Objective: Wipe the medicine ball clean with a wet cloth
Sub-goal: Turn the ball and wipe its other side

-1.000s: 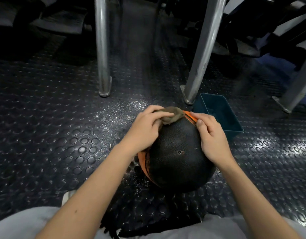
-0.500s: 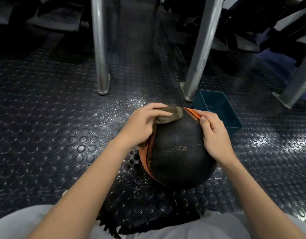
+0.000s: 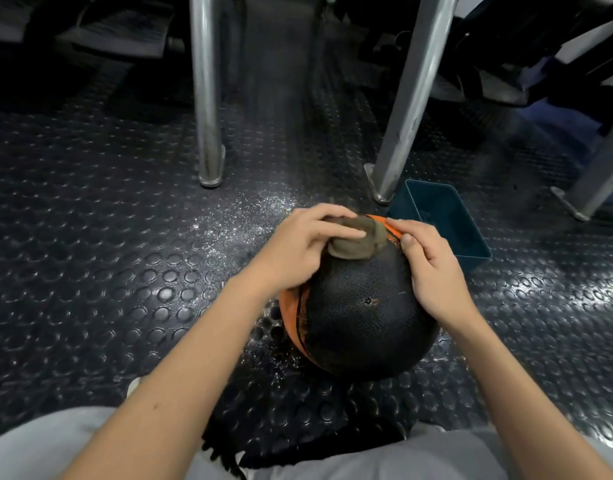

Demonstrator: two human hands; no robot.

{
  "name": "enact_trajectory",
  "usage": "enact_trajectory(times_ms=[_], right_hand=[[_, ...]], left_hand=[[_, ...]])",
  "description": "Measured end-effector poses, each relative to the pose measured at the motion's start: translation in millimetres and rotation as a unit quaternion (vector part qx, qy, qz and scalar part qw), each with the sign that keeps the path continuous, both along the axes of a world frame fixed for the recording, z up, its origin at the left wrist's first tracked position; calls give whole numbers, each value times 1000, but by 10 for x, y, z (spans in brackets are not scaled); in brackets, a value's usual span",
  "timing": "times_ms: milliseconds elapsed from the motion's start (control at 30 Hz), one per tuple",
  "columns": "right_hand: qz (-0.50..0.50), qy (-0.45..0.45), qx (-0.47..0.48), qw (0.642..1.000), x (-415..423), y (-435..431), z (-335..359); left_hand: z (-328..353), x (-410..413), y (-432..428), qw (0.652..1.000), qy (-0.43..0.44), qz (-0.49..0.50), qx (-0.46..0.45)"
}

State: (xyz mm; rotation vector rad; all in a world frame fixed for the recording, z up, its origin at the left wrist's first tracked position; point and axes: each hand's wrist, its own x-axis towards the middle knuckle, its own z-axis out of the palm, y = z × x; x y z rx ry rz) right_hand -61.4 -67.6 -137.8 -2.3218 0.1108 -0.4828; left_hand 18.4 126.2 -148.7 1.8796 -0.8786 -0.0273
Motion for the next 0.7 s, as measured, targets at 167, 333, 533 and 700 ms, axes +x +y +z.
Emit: enact_trajectory(times_ms=[167, 333, 533, 700], right_hand=[[2, 14, -31, 999, -11, 86, 14], [7, 15, -30, 999, -16, 84, 19], [9, 5, -15, 1000, 4, 59, 23], [2, 19, -47, 999, 6, 138, 22]], left_hand=[[-300, 225, 174, 987, 119, 101, 29], [-38, 134, 100, 988, 32, 143, 41], [157, -101, -79, 995, 22, 60, 81], [-197, 152, 99, 986, 103, 125, 26]])
